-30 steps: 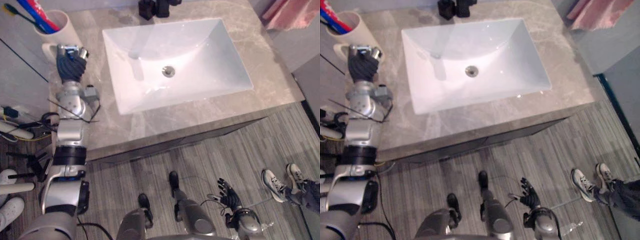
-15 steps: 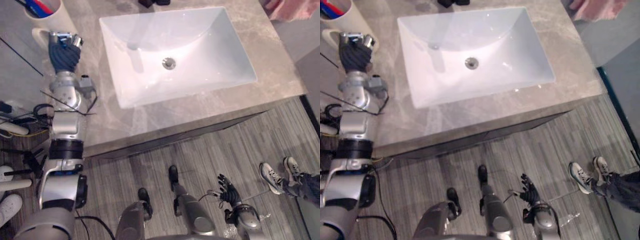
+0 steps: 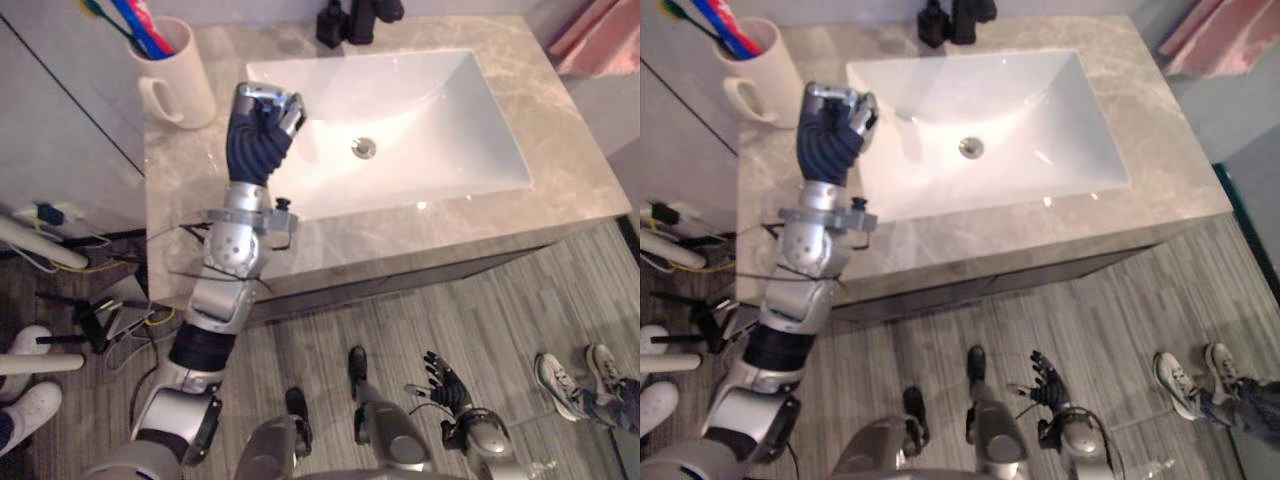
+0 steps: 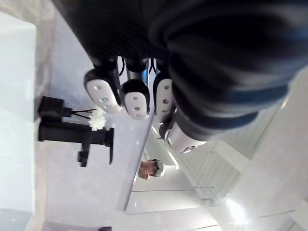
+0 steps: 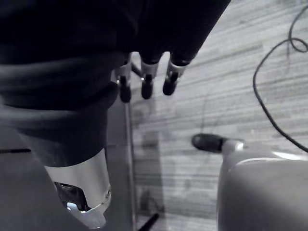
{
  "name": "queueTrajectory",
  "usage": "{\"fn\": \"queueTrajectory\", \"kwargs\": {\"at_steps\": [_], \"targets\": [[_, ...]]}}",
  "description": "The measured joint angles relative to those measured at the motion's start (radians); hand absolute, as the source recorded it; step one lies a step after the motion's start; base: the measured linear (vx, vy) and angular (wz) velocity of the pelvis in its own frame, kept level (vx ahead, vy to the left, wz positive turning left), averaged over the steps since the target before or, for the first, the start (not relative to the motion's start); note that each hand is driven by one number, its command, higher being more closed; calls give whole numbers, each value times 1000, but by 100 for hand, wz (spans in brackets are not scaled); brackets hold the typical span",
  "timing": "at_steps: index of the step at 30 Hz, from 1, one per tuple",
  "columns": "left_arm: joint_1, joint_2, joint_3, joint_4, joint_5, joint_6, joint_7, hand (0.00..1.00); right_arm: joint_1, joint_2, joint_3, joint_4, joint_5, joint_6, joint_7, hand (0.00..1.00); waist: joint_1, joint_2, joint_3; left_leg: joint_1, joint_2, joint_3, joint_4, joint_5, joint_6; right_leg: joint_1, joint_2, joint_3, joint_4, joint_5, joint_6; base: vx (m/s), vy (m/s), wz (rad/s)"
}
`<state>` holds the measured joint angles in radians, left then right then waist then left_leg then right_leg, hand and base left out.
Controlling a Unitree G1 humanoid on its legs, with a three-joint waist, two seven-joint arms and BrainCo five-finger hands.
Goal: Organize washtable
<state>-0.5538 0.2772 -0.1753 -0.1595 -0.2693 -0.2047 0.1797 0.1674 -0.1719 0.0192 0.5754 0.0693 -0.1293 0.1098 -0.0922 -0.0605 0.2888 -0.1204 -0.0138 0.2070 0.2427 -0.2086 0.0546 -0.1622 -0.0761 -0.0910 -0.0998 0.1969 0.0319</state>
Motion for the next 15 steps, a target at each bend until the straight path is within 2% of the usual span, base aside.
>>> {"fn": "queueTrajectory", "kwargs": {"at_steps": [2,4,6,9,11,14,15], "targets": [[25,0,0,-33,0,-2,-6,100,10,-3,0,0,0,0,2,0,4,27,-23,1,-2,-17,-3,2,-3,7,-8,-19,0,-5,-2,15,-1,21],[60,2,13,-69,-4,-10,-7,100,29,-5,0,6,0,1,3,0,24,51,-42,38,-5,-27,-35,17,-7,34,-10,-31,0,-12,3,32,-13,17],[95,8,46,-97,-7,-21,-16,100,39,-7,0,15,0,1,4,0,26,63,-57,59,-6,-46,-53,26,-10,56,-11,-51,0,-20,7,33,-33,25],[183,47,128,-124,-7,-28,-28,100,41,-7,0,38,0,3,4,0,32,64,-91,78,-6,-72,-76,42,-19,74,-10,-76,-1,-28,1,18,-42,25],[249,53,197,-124,-7,-28,-28,100,48,-9,-4,38,0,3,3,0,55,63,-104,98,-6,-78,-100,59,-23,88,-10,-86,-1,-29,-1,0,-41,17],[353,53,271,-125,-8,-29,-37,100,64,-9,-4,38,0,3,4,0,66,62,-128,109,-6,-106,-109,67,-27,105,-11,-113,-5,-34,-3,-13,-22,29],[423,47,310,-125,-11,-28,-46,100,70,-8,-5,39,0,4,4,0,78,62,-146,112,-6,-116,-119,72,-34,108,-11,-121,-5,-36,-6,-6,-18,17]]}}
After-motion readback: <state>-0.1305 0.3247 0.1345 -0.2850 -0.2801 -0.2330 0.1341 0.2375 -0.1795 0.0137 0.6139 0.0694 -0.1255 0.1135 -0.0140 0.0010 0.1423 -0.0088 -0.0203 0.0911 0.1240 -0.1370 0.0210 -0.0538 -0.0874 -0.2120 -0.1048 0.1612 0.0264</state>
